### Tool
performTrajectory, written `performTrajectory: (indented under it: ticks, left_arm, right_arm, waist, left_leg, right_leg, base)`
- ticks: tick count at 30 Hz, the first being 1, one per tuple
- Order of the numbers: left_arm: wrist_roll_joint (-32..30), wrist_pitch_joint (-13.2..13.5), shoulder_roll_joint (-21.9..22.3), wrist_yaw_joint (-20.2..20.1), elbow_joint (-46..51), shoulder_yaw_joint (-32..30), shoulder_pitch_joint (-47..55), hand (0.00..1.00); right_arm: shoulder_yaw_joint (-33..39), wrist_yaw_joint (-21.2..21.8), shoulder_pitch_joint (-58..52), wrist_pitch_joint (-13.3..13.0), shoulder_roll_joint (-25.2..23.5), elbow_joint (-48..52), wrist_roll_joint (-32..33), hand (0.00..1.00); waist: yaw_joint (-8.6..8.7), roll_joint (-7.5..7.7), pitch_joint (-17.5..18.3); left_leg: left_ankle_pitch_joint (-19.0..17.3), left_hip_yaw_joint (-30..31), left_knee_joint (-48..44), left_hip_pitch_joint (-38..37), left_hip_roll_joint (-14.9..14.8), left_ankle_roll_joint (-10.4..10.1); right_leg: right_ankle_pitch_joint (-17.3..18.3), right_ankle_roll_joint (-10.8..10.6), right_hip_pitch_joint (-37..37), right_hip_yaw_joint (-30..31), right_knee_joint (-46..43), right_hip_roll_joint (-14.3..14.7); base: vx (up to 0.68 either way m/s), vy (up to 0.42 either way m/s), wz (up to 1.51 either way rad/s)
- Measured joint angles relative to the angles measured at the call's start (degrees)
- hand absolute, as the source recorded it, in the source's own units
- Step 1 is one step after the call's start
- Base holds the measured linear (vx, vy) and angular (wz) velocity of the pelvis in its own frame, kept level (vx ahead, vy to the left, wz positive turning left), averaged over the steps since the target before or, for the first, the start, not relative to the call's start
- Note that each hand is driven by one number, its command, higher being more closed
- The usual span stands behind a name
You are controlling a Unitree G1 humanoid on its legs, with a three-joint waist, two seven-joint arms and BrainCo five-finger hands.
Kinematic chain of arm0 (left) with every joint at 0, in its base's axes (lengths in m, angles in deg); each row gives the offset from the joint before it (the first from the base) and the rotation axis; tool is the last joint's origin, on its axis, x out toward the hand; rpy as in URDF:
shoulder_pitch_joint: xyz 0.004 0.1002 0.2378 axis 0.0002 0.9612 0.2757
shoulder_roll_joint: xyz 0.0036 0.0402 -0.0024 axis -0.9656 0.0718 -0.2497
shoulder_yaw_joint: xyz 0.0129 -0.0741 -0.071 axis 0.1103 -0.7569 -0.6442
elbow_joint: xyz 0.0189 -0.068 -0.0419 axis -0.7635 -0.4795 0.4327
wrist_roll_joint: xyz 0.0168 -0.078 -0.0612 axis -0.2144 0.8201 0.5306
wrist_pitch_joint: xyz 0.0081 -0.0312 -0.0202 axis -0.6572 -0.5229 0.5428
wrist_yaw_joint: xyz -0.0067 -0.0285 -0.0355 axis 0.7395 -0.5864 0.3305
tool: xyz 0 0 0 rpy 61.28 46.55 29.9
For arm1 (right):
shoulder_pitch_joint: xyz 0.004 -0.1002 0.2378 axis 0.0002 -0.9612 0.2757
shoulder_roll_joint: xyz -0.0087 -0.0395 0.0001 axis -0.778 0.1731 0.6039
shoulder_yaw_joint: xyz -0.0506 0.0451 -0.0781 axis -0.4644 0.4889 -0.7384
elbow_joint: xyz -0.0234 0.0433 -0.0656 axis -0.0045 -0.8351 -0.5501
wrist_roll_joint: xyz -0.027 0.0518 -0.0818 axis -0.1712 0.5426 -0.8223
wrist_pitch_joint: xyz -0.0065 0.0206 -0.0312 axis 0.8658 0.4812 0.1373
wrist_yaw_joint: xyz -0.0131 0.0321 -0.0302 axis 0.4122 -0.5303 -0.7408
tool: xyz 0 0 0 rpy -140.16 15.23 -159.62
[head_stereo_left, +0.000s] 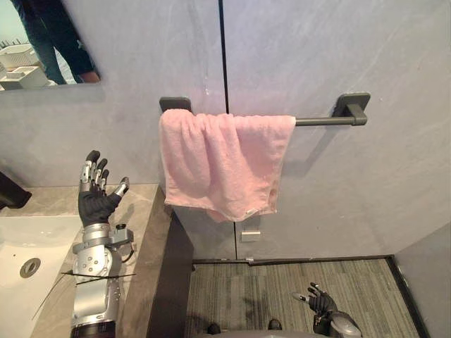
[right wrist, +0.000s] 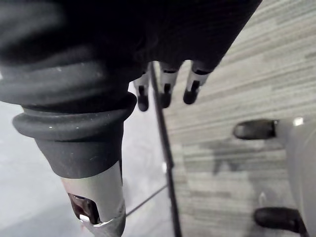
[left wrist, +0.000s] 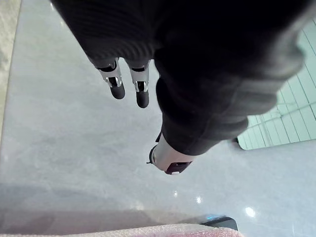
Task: Organize washtable
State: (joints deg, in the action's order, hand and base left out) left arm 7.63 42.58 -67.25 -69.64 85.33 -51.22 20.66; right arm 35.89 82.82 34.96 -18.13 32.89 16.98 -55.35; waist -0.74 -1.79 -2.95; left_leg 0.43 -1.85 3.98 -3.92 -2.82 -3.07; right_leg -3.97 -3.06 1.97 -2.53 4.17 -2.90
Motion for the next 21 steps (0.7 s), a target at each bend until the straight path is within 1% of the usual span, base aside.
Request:
performTrajectory:
  ticks: [4,6,10,15,18,21]
  left_arm:
    - [0.7,0.0,-2.9,-1.6,-0.2,0.7,-0.4,0.00]
    - [0.7,0.0,-4.8,-3.0,-1.1,2.1,-1.6,0.00]
    - [0.7,-0.1,-7.0,-5.1,-3.2,5.3,-4.7,0.00]
    - [2.9,0.7,-7.1,-5.3,-3.5,5.9,-4.7,0.00]
    - [3.0,1.2,-7.1,-5.2,-3.8,7.4,-4.7,0.00]
    - [3.6,1.1,-7.2,-5.6,-4.5,8.8,-4.7,0.00]
  right_arm:
    - [-1.1,0.1,0.1,0.1,0.1,-0.1,0.0,0.00]
    - [-1.1,0.2,0.1,0.1,0.1,-0.1,-0.1,0.00]
    - [-1.6,0.9,0.1,0.1,0.4,0.0,-0.9,0.00]
    - [-1.9,1.1,0.1,0.1,0.8,0.2,-1.0,0.00]
    - [-1.9,1.2,0.1,0.1,0.8,0.4,-1.5,0.00]
    - [-2.0,1.2,0.2,0.1,0.8,0.4,-2.0,0.00]
  waist:
    - [-0.02,0.01,0.0]
    - [0.02,0.04,0.0]
    - [0.27,0.13,0.0]
    - [0.18,0.47,-0.1]
    - [-0.11,0.70,-0.1]
    - [0.08,0.96,-0.1]
  left_leg:
    - [0.0,-0.4,0.1,0.0,0.0,0.0]
    - [0.0,-0.6,0.2,0.1,0.0,0.0]
    - [0.0,-1.0,0.6,0.1,0.0,0.0]
    - [0.0,-1.7,0.9,0.4,-0.1,0.0]
    - [-0.1,-2.3,0.9,0.4,-0.1,0.0]
    - [-0.2,-2.9,0.9,0.5,-0.1,-0.2]
  right_leg:
    - [0.0,0.0,-0.2,0.6,0.1,0.1]
    - [0.0,0.0,-0.3,0.7,0.4,0.2]
    - [0.0,0.0,-0.6,1.2,0.7,0.2]
    - [-0.1,0.0,-1.4,1.9,0.6,0.4]
    - [-0.1,-0.1,-2.2,2.6,0.5,0.4]
    - [-0.2,-0.2,-2.4,3.1,0.4,0.4]
  base:
    - [0.02,-0.004,-0.06]
    - [0.01,-0.010,-0.04]
    - [-0.01,-0.013,-0.07]
    - [-0.01,-0.013,-0.06]
    - [-0.05,-0.010,-0.10]
    - [-0.04,-0.004,-0.10]
